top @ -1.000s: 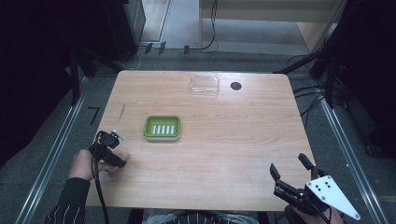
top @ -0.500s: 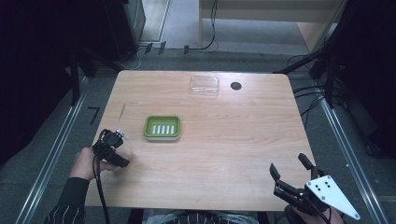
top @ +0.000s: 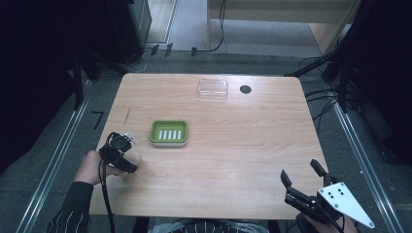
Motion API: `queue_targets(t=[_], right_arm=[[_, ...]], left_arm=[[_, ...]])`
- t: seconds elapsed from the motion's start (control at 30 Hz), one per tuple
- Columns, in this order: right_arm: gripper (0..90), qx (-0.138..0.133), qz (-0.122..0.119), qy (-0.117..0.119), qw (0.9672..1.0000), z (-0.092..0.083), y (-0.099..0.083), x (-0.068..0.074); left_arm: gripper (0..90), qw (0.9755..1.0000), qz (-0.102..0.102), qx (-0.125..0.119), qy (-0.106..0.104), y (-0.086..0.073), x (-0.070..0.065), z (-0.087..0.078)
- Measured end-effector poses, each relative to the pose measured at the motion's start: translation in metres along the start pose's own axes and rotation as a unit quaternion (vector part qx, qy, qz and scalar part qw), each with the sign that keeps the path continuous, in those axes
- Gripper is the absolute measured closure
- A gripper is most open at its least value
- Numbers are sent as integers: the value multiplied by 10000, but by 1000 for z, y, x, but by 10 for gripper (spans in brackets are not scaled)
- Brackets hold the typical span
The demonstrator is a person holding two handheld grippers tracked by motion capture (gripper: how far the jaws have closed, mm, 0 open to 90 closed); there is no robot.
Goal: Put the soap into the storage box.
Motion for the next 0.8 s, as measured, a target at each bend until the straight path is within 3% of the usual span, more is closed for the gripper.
queue_targets(t=[0.8], right_arm=[[132,17,-4,-6,10000,0,0,0]], left_arm=[[333,9982,597,62,-39,25,-11,-3]])
Point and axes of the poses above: each handheld gripper's, and its own axes: z roughly forward along the jaws, y roughly out of its top, x roughly to its left, the point moved 4 cm from there along z, roughly forward along the jaws, and after that the axes turned 1 degree about -z, right-handed, at the moved point
